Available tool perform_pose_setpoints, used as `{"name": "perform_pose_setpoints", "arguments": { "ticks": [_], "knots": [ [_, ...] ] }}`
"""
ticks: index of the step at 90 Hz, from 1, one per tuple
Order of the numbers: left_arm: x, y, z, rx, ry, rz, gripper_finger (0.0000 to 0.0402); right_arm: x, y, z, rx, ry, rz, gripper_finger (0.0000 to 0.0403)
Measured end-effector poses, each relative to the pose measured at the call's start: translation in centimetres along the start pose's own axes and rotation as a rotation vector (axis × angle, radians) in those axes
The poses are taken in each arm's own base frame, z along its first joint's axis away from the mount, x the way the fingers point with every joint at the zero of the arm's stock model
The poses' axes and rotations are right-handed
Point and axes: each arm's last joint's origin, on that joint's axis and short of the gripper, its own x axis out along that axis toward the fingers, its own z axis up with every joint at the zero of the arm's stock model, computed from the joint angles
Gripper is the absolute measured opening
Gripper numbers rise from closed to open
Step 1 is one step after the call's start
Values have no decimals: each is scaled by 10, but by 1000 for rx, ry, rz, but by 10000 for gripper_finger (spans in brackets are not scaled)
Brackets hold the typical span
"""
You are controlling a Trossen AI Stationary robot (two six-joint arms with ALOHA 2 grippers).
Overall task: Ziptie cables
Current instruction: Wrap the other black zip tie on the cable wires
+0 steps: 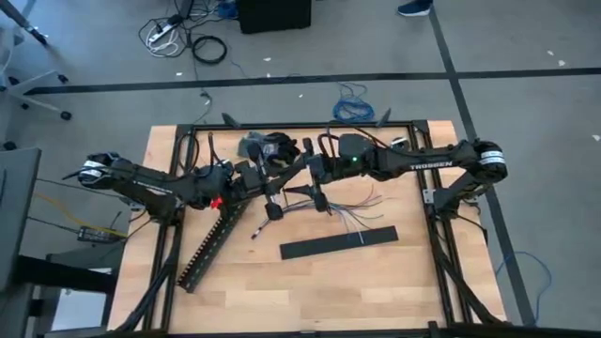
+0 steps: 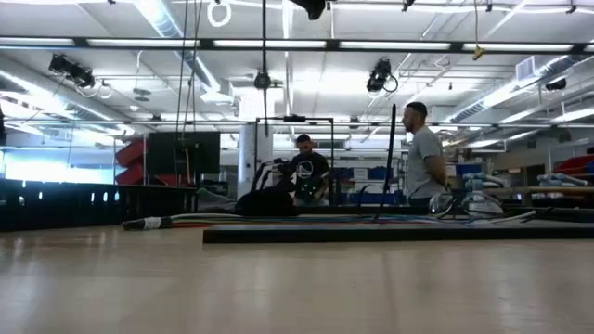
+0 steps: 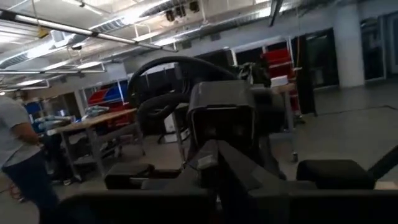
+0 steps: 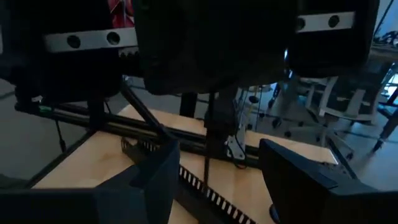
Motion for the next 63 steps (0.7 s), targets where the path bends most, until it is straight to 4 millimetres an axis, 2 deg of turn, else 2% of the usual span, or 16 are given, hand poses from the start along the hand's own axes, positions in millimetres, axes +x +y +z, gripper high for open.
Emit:
{"name": "perform_pose_setpoints", "arguments": {
  "ticks": [19,27,49,56,63],
  "knots": [
    [0,1,0,-1,-4,2,0,0,1,1,-2,-7,1,195],
    [0,1,1,-3,-7,3,0,0,1,1,-3,-13,-4,161],
    [1,1,0,-14,-7,4,0,0,-1,5,-11,-50,-16,36],
    [1,1,0,-14,-6,4,0,0,-1,6,-13,-56,-16,10],
    [1,1,0,-14,-6,3,0,0,-1,5,-12,-52,-12,4]
  ]
}}
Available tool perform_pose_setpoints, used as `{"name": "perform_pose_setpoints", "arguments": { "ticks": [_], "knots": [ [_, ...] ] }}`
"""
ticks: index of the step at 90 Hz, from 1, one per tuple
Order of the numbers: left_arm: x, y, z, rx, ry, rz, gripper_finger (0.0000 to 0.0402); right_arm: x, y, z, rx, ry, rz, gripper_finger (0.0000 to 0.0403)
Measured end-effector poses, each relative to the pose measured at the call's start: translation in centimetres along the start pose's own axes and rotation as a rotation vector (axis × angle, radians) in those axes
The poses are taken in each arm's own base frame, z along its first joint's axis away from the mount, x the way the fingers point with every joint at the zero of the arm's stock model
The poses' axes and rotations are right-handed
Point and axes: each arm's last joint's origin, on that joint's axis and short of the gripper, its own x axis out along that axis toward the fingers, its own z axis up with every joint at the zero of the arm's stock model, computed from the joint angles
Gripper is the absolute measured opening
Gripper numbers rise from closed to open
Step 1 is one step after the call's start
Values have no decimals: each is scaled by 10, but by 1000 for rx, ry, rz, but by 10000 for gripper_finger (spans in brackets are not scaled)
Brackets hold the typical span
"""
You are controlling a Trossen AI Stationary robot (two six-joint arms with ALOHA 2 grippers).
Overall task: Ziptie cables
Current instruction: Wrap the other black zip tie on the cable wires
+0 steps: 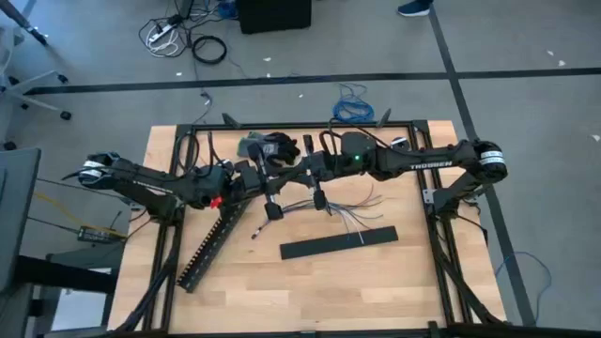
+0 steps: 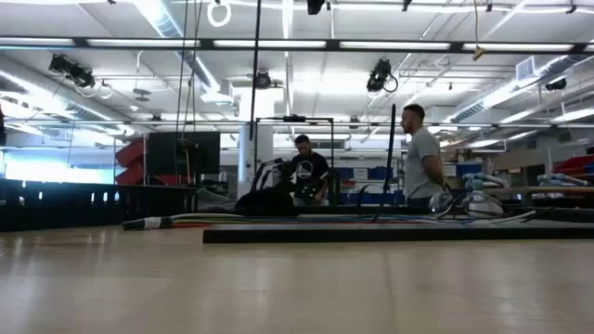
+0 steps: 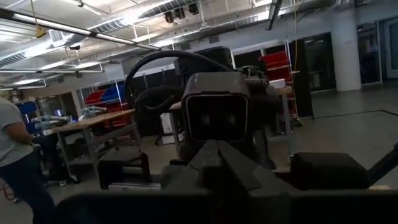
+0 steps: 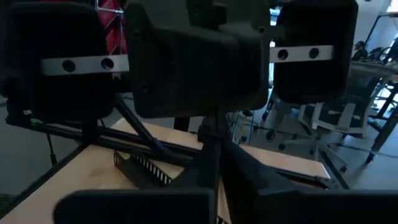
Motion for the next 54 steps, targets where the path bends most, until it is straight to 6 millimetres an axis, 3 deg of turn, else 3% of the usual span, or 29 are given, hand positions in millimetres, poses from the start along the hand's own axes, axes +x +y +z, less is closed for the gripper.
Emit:
{"name": "perform_pose_setpoints", "arguments": {
  "ticks": [26,54],
  "knots": [
    [0,-1,-2,9,19,-5,0,0,2,-2,-18,29,5,20],
    [0,-1,-4,10,33,-9,0,0,0,-3,-20,53,-70,153]
  ]
}}
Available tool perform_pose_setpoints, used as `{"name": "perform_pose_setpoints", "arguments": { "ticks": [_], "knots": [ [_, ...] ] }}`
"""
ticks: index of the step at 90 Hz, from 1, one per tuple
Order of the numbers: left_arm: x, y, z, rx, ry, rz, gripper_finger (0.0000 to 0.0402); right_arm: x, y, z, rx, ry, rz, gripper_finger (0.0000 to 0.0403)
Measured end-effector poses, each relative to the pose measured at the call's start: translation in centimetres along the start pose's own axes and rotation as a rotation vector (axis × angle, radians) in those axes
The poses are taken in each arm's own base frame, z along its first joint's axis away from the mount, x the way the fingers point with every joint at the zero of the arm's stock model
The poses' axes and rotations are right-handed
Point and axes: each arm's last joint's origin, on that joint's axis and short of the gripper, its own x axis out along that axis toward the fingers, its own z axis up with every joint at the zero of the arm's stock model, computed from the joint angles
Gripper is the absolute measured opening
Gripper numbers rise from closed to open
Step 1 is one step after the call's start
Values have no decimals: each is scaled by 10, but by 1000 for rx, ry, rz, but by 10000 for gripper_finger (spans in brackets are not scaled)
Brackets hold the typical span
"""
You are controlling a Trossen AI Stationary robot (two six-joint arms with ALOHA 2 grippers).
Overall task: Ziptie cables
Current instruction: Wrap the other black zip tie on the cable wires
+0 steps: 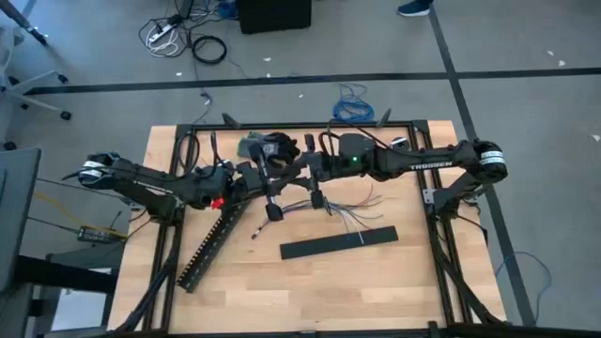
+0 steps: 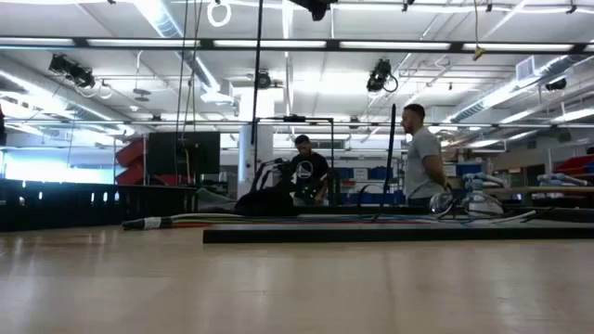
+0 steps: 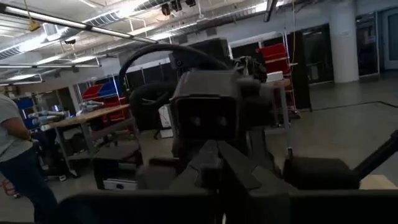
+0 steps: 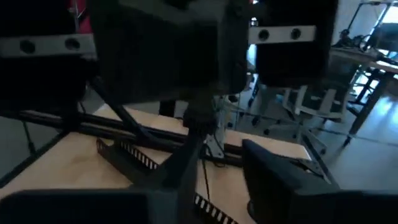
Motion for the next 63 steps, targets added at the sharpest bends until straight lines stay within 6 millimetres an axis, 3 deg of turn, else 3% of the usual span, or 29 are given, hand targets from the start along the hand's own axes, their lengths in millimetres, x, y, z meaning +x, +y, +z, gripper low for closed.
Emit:
{"name": "perform_pose_setpoints", "arguments": {
  "ticks": [13,28,49,63],
  "knots": [
    [0,0,0,3,0,0,0,0,3,1,0,-7,31,201],
    [1,2,0,1,1,8,0,1,8,3,-3,-31,61,229],
    [1,2,-1,5,9,7,0,1,11,1,8,0,73,222],
    [-12,7,1,85,134,45,0,-3,13,-15,45,194,44,211]
  ]
}}
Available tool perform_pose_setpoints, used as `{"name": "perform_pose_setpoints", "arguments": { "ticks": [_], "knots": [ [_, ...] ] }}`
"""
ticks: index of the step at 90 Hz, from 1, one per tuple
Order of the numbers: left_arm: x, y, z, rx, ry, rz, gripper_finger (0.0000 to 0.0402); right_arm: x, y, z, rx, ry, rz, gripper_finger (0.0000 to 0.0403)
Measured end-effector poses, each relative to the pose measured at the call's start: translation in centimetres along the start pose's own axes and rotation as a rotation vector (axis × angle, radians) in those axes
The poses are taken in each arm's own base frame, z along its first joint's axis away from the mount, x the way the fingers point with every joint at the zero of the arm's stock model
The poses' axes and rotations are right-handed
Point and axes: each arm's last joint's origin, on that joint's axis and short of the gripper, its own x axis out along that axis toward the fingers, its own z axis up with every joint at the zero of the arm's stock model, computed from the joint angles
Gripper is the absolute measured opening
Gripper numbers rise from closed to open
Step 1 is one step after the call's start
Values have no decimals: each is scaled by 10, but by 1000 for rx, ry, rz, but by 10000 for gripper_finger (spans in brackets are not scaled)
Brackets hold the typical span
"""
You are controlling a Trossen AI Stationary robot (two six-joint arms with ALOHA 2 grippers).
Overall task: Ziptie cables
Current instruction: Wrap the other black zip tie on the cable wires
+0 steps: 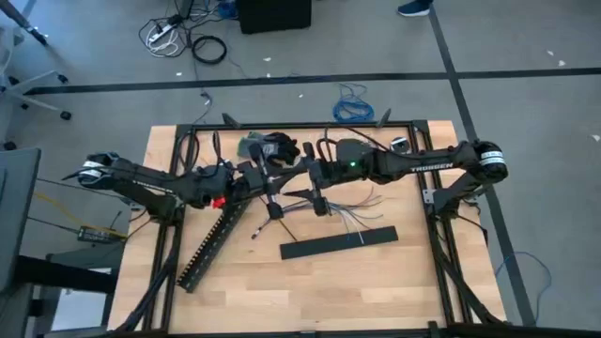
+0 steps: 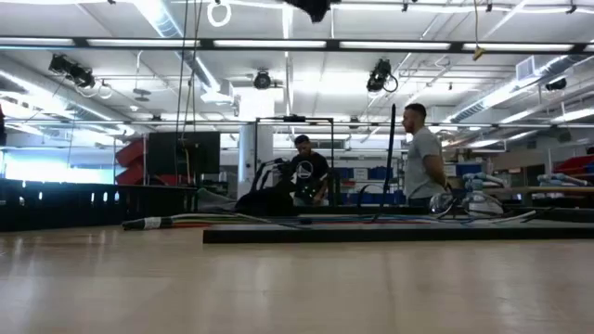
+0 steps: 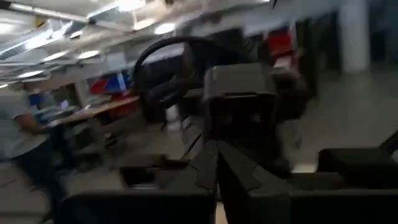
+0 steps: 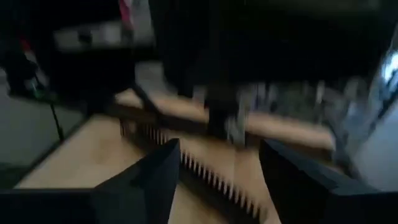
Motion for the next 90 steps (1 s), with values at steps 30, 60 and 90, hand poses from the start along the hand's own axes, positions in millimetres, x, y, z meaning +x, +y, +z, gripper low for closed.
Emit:
{"name": "perform_pose_setpoints", "arguments": {
  "ticks": [30,60,90],
  "knots": [
    [-52,6,-39,39,541,-359,0,-9,7,-31,109,357,-26,196],
    [-34,-35,-108,240,825,-438,31,-11,13,-28,127,360,-72,197],
    [-14,-70,-124,122,736,-529,125,-18,15,-26,173,383,-87,201]
  ]
}}
